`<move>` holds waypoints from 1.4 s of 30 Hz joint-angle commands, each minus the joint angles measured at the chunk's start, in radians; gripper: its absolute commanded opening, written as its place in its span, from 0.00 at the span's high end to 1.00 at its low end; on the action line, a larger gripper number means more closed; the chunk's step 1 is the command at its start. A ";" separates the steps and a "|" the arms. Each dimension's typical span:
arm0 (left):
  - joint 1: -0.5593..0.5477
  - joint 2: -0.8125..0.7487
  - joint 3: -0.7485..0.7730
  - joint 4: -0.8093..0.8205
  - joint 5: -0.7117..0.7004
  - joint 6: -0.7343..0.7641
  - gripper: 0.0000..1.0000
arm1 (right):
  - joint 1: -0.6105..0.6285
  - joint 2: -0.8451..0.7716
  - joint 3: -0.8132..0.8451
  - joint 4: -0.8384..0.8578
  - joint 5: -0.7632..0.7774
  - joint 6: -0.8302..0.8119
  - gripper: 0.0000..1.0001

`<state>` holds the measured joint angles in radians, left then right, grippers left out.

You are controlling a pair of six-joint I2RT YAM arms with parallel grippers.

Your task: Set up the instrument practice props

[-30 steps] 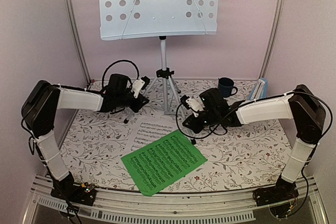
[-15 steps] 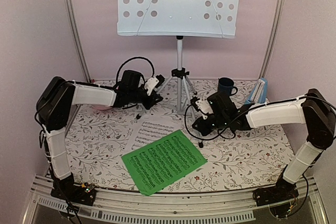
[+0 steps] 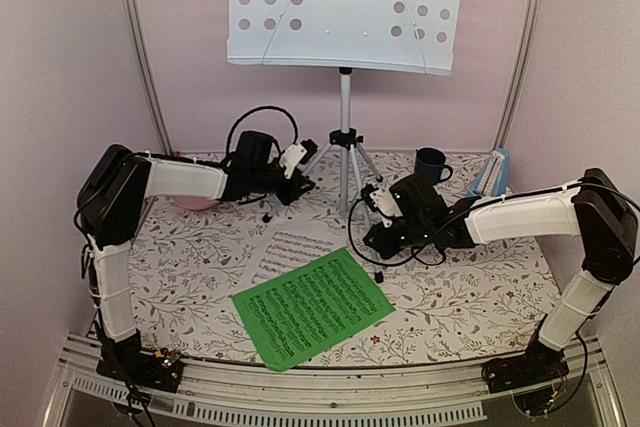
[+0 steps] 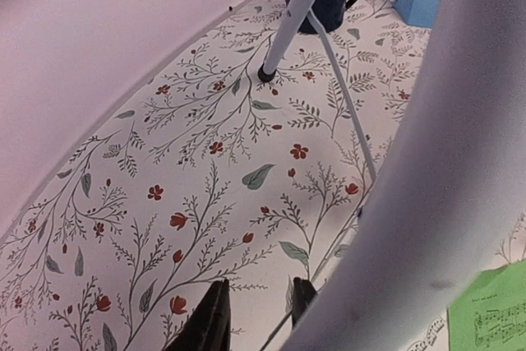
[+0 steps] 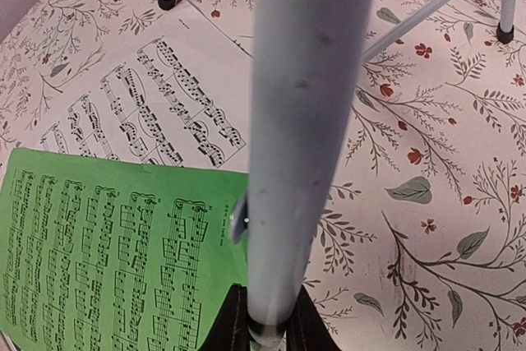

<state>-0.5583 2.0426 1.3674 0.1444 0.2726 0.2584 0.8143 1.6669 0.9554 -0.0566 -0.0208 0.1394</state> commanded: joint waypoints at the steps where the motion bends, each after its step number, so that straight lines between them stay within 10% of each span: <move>1: 0.021 0.020 0.015 0.006 -0.045 -0.027 0.69 | 0.077 0.050 0.058 0.002 -0.134 -0.070 1.00; 7: 0.003 -0.102 -0.061 0.018 -0.079 -0.064 0.44 | 0.078 0.027 0.047 -0.016 -0.117 -0.060 0.95; 13: -0.021 -0.295 -0.225 0.047 -0.151 -0.142 0.33 | 0.077 -0.041 0.030 -0.032 -0.089 -0.050 0.50; 21: -0.061 -0.565 -0.528 0.069 -0.145 -0.250 0.32 | 0.077 -0.156 0.015 -0.046 -0.143 -0.077 0.16; 42: -0.086 -1.223 -0.964 -0.380 -0.115 -0.923 0.28 | 0.178 0.001 0.053 -0.043 -0.323 -0.074 0.24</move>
<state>-0.6491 0.8944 0.4290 -0.0772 0.1535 -0.5045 0.9745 1.6157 0.9806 -0.1085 -0.3302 0.0441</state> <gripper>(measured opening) 0.700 0.767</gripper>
